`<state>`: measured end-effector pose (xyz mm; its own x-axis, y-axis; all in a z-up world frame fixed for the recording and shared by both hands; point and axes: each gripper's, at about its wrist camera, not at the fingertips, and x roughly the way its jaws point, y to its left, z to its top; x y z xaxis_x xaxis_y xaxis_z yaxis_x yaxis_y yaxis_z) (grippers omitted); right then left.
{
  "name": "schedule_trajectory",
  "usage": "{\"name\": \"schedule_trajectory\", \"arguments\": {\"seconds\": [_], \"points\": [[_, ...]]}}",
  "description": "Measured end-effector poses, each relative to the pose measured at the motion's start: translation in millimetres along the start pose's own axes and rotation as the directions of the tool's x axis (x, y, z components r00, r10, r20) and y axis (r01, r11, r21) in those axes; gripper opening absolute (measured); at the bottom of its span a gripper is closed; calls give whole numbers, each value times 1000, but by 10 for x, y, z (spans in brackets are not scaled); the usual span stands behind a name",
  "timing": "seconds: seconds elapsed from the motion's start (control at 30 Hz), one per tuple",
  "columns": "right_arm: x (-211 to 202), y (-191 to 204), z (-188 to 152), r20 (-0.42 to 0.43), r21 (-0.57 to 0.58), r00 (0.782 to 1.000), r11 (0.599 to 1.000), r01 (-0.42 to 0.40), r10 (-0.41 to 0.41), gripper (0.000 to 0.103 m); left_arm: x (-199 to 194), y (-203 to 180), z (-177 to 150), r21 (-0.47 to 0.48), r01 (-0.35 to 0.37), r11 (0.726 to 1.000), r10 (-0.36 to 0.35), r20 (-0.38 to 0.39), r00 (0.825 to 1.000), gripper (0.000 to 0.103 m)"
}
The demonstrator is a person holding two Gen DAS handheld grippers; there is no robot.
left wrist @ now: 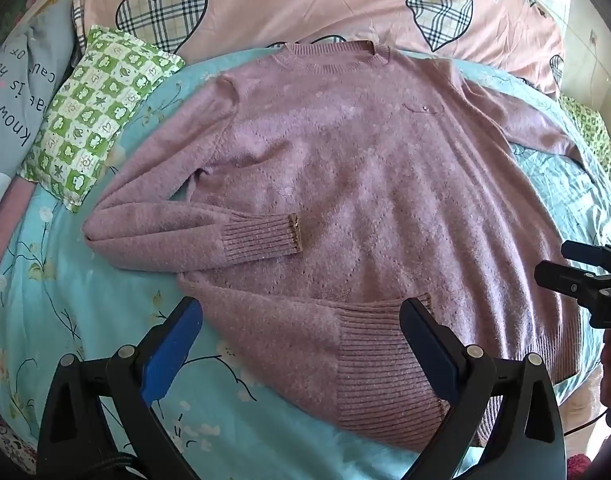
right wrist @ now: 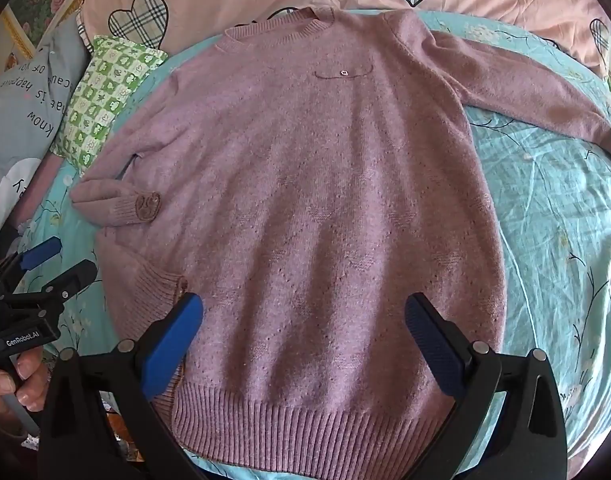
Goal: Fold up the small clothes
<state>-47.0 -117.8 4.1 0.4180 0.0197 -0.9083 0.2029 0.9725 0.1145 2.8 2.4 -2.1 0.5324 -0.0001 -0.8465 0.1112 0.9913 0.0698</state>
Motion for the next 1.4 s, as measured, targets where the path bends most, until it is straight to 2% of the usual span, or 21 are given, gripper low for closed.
{"name": "schedule_trajectory", "arguments": {"seconds": [0.57, 0.83, 1.2, 1.4], "points": [[34, 68, -36, -4, 1, 1000, 1000, -3, 3, 101, 46, -29, 23, 10, 10, 1000, -10, -13, 1000, 99], [3, -25, 23, 7, 0, 1000, 1000, -2, 2, 101, 63, -40, 36, 6, 27, 1000, -27, -2, 1000, 99], [-9, -43, 24, 52, -1, 999, 1000, -11, 11, 101, 80, -59, 56, 4, 28, 1000, -28, 21, 999, 99], [-7, -59, 32, 36, 19, 999, 1000, -16, 16, 101, 109, -61, 69, 15, 16, 1000, -16, -14, 1000, 99]]}}
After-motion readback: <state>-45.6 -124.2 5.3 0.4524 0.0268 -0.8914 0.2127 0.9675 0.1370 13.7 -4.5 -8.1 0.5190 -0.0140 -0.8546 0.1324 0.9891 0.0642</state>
